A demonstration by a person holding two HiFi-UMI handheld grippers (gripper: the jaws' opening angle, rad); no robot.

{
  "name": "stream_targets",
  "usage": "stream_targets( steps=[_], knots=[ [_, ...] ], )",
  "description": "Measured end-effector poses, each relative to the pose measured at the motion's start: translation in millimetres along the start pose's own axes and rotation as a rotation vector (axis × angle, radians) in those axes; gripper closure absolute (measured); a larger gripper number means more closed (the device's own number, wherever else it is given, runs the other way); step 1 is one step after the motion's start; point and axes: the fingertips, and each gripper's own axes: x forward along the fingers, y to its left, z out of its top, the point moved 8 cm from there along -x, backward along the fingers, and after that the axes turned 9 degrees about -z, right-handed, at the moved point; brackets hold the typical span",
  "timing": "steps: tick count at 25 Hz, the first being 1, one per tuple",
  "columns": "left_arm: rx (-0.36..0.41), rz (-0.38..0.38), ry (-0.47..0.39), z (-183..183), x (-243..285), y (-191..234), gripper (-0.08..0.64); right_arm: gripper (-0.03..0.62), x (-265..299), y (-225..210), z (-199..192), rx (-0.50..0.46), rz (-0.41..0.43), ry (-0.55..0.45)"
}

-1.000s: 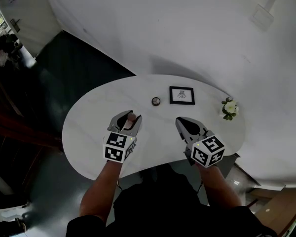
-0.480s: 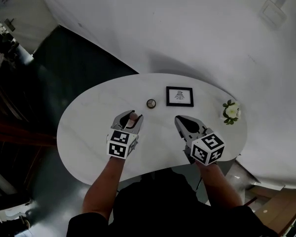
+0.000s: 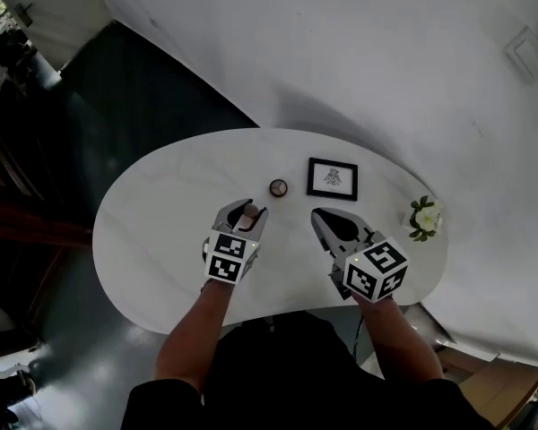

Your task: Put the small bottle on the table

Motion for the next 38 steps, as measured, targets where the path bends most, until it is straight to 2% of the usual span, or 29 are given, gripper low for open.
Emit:
stream_targets(
  steps=[5, 10, 20, 25, 34, 38],
  knots=[
    [0.021, -0.015, 0.036, -10, 8, 4, 0.413, 0.586, 3, -10, -13, 0.049, -0.03, 0.021],
    [0.035, -0.026, 0.066, -19, 14, 11, 0.413, 0.586, 7, -10, -16, 0.054, -0.04, 0.019],
    [0.079, -0.101, 0.117, -25, 21, 7, 0.405, 0.586, -3, -1, -31, 0.059, -0.064, 0.044],
    [0.103, -0.128, 0.091, -15, 6, 6, 0.359, 0.586, -19, 16, -27, 0.038, -0.08, 0.018],
    [0.132, -0.158, 0.049, 1, -38, -11, 0.356, 0.586, -66, 51, -28, 0.05, -0.149, -0.03],
    [0.092, -0.151, 0.027, 5, -54, -17, 0.356, 0.586, -80, 60, -25, 0.047, -0.158, -0.053]
  ],
)
